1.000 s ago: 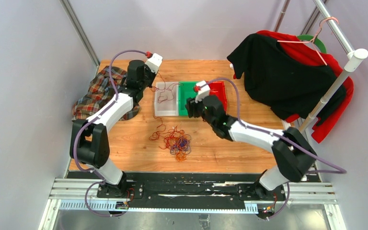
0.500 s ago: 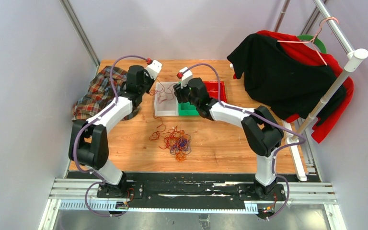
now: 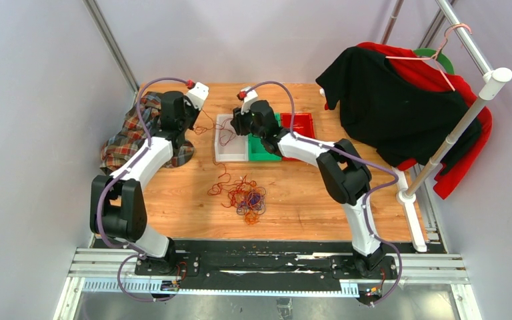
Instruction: Untangle the cables
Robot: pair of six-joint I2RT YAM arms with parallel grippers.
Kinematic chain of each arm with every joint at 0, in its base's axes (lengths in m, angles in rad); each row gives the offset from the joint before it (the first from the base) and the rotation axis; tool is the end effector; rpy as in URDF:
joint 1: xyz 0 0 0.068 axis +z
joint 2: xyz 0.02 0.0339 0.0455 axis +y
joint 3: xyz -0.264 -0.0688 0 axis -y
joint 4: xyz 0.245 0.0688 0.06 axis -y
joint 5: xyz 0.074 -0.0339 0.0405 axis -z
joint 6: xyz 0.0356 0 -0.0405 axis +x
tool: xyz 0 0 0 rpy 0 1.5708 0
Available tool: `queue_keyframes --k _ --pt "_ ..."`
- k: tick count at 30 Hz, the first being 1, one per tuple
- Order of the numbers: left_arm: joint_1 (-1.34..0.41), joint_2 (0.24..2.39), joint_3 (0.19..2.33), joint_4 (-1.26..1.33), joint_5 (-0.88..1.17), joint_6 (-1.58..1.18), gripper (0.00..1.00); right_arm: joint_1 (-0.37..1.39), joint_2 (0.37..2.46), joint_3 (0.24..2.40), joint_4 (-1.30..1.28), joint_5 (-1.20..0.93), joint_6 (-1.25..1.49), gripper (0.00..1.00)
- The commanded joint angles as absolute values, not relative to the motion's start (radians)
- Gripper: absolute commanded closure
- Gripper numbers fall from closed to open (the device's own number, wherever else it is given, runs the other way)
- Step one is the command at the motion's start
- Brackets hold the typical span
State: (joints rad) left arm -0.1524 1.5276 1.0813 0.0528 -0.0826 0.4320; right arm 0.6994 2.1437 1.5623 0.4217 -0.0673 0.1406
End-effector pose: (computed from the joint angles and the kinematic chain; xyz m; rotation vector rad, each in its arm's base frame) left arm 0.3529 -0.0512 0.2837 0.5158 1.9036 0.2641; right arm 0.3879 0.3295 0.2335 -0.5392 1.6945 0.6720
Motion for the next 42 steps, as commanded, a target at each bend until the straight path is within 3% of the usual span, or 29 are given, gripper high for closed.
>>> queue_keyframes --k 1,15,31,42 --pt "-0.158 1.495 1.092 0.046 0.016 0.388 1.0 0.687 2.186 1.612 0.373 -0.107 0.199 0.67" --pt "-0.33 1.666 1.273 -0.038 0.046 0.337 0.99 0.64 1.96 1.387 0.391 -0.068 0.185 0.71" --pt "-0.387 1.906 1.349 0.012 -0.019 0.293 1.0 0.599 1.464 0.805 0.588 0.028 0.276 0.73" --pt "-0.425 1.926 1.314 0.038 -0.094 0.383 0.99 0.6 1.311 0.683 0.589 0.028 0.329 0.74"
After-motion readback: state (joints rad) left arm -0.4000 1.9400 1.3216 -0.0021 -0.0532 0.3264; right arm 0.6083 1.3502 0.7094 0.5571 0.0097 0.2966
